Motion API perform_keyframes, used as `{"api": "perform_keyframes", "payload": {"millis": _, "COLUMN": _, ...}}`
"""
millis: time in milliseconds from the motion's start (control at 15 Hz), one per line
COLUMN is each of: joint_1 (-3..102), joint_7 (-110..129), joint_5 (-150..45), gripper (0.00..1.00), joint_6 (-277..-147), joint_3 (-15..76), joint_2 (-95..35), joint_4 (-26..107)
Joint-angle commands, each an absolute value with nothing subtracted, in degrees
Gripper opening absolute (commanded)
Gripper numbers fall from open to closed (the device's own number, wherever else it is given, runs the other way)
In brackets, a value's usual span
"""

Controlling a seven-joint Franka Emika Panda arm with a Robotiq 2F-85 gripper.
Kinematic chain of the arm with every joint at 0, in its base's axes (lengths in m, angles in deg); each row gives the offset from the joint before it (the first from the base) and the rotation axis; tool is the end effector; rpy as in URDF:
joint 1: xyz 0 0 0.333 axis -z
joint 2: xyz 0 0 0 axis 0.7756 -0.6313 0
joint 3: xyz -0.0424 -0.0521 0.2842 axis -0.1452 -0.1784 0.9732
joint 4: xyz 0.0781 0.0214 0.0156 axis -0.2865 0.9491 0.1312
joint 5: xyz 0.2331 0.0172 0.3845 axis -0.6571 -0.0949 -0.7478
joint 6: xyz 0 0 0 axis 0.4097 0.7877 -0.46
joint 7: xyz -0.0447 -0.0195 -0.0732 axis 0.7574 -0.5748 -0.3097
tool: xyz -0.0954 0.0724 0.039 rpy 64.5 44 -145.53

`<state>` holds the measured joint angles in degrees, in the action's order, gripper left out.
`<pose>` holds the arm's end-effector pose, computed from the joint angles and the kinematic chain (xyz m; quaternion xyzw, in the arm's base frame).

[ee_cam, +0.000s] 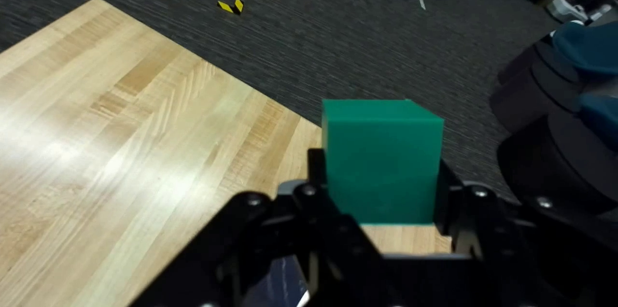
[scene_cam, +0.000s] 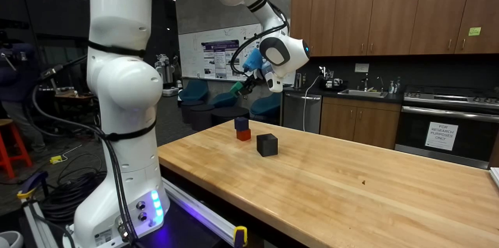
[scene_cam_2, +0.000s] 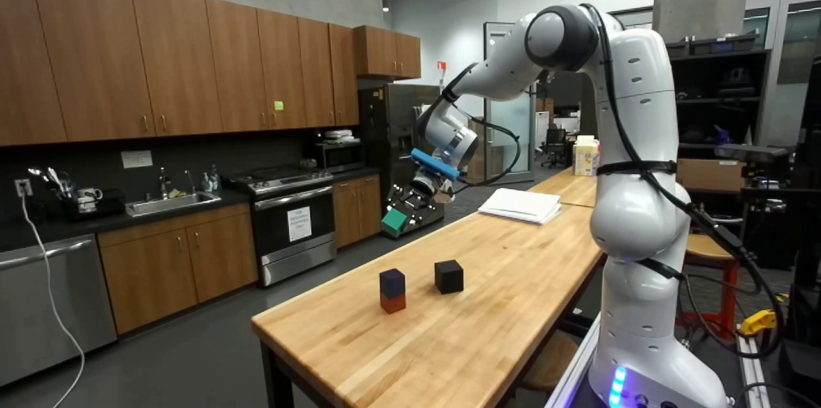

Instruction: Stack all the cubes

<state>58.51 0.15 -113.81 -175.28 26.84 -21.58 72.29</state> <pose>0.5473 -0.0532 0.2567 -0.7554 0.4153 0.2545 0.4383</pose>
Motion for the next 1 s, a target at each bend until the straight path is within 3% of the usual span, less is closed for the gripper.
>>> {"api": "perform_keyframes", "payload": {"millis": 0, "joint_1": 59.36, "joint_7": -0.40, "joint_5": -115.98, "gripper": 0.24, "joint_6": -171.97, "joint_3": 26.37, "joint_2": -25.19, "joint_4": 69.96}}
{"api": "perform_keyframes", "payload": {"millis": 933, "joint_1": 60.48, "joint_7": -1.19, "joint_5": -124.36, "gripper": 0.24, "joint_6": -171.24, "joint_3": 25.34, "joint_2": -32.90, "joint_4": 69.47}}
